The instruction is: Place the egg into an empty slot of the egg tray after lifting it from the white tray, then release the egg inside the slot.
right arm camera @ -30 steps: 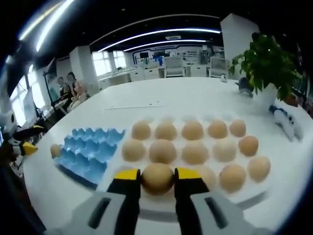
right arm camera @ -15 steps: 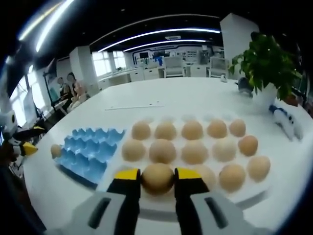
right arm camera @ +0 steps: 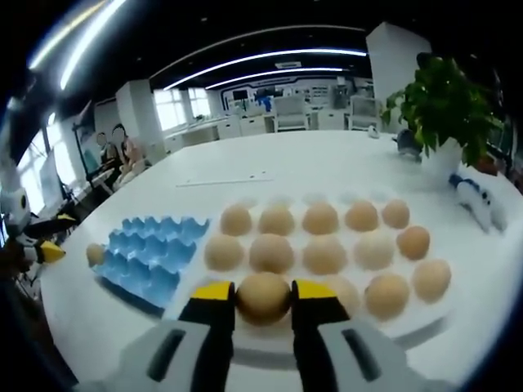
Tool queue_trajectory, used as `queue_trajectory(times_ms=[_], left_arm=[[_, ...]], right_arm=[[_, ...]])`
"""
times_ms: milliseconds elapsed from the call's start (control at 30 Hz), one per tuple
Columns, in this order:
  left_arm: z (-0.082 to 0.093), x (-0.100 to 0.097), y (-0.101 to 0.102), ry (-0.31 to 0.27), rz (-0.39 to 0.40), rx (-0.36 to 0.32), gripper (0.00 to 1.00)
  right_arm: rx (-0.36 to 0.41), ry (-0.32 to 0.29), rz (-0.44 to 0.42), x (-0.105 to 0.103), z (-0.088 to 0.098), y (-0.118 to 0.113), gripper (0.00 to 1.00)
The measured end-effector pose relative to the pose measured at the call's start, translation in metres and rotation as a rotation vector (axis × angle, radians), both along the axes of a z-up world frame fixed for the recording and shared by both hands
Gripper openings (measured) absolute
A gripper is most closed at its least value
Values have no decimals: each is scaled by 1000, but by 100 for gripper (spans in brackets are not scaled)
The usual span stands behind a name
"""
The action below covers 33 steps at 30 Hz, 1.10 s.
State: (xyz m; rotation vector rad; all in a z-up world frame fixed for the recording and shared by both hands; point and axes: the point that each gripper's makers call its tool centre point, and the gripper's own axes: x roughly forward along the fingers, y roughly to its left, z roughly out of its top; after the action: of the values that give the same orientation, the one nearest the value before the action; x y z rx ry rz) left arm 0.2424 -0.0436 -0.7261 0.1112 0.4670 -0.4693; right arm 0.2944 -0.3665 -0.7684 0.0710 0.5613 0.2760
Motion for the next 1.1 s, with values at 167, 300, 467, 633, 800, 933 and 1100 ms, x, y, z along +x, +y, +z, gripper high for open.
queue_trajectory(times_ms=[167, 300, 467, 633, 800, 933, 1100], left_arm=[[0, 0, 1, -3, 5, 0, 76], [-1, 1, 2, -1, 4, 7, 76], [1, 3, 2, -4, 6, 13, 76], [0, 3, 1, 4, 8, 10, 75], [1, 3, 2, -2, 8, 8, 75], [0, 3, 4, 1, 10, 11, 75], [-1, 5, 5, 2, 13, 11, 75]], right_arm=[[7, -3, -3, 1, 0, 0, 26], [10, 1, -5, 1, -2, -2, 26], [19, 11, 0, 2, -4, -1, 27], [6, 11, 11, 2, -5, 0, 27], [0, 17, 18, 2, -8, 3, 27], [-27, 24, 32, 3, -10, 4, 27], [-33, 32, 30, 3, -13, 4, 27]])
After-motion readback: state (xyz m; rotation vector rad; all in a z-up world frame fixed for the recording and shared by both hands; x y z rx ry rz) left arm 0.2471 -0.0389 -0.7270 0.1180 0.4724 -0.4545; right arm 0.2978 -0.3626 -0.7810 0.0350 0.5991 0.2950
